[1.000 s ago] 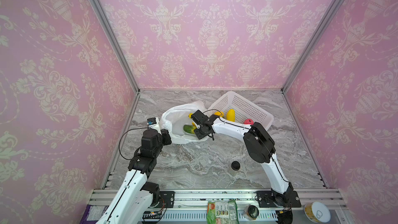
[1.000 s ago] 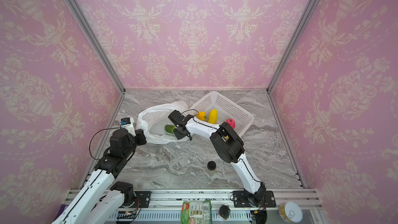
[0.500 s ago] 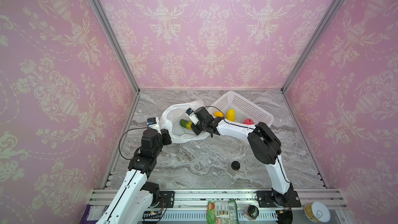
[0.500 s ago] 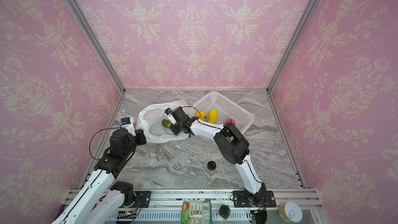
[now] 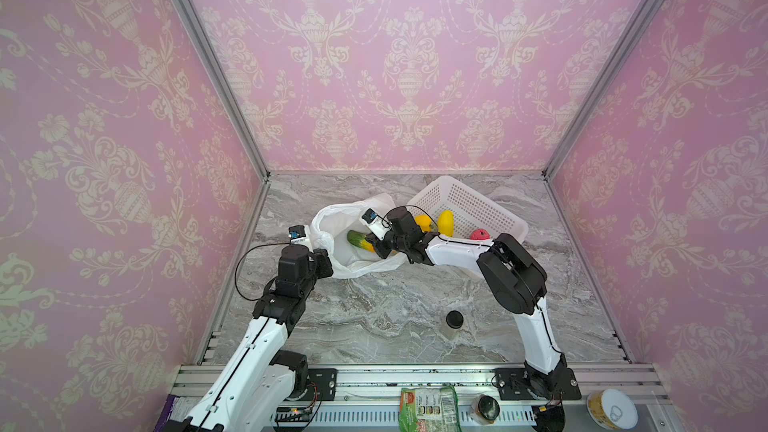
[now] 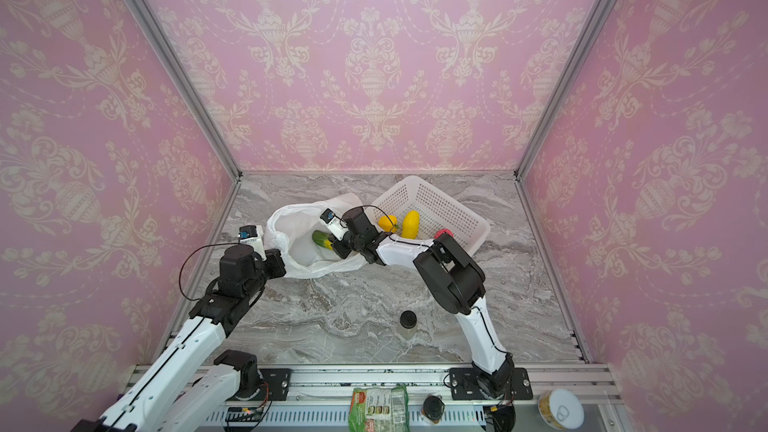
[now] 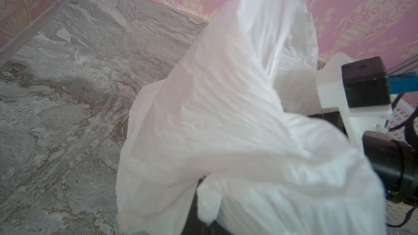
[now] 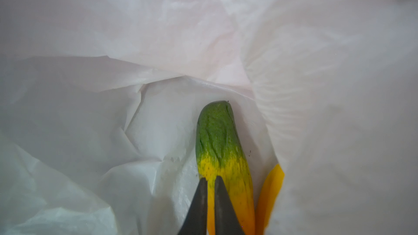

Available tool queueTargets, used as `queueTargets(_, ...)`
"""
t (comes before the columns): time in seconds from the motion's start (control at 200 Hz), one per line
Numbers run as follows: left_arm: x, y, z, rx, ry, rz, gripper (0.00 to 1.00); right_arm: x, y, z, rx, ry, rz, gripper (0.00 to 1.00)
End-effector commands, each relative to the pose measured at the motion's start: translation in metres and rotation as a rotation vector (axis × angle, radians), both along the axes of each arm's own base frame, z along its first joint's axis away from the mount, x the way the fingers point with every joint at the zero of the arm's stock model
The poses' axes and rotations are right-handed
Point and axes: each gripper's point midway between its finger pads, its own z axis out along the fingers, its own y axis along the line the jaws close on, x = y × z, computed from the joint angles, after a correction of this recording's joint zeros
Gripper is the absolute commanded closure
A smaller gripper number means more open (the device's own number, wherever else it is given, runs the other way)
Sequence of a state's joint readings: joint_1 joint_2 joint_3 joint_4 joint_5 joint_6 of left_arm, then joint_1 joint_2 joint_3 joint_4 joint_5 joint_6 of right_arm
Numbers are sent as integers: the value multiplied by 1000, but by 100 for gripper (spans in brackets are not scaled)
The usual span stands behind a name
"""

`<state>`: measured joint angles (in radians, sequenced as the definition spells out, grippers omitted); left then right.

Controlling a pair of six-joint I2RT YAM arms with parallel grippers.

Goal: Untie the knot of the plastic bag and take out the fruit

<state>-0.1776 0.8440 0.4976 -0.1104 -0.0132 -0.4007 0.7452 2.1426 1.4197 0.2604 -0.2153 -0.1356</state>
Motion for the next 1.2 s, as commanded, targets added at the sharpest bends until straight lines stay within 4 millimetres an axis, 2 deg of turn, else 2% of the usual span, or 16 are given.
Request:
queueTargets(0.0,13,4,12,27,-23,18,100,4,4,35,67,-75,31,90)
queueTargets(0.255,21,5,13,38,-36,25,100,12,15,28,54,-60,51,90)
queueTargets(0.51,23,4,13,37,-35,21,100,20,14,18,19,-62,31,91)
queueTargets(0.686,23,4,13,36,-38,21,100,12,13,34,65,-70,51,91)
queueTargets(0.931,25,3,13,38,-35,17,100,-9,6,72,170,-53,63,90)
queueTargets(1.191,21,2,14,28,-43,12,100,-26,-2,85,213,-19,70,90)
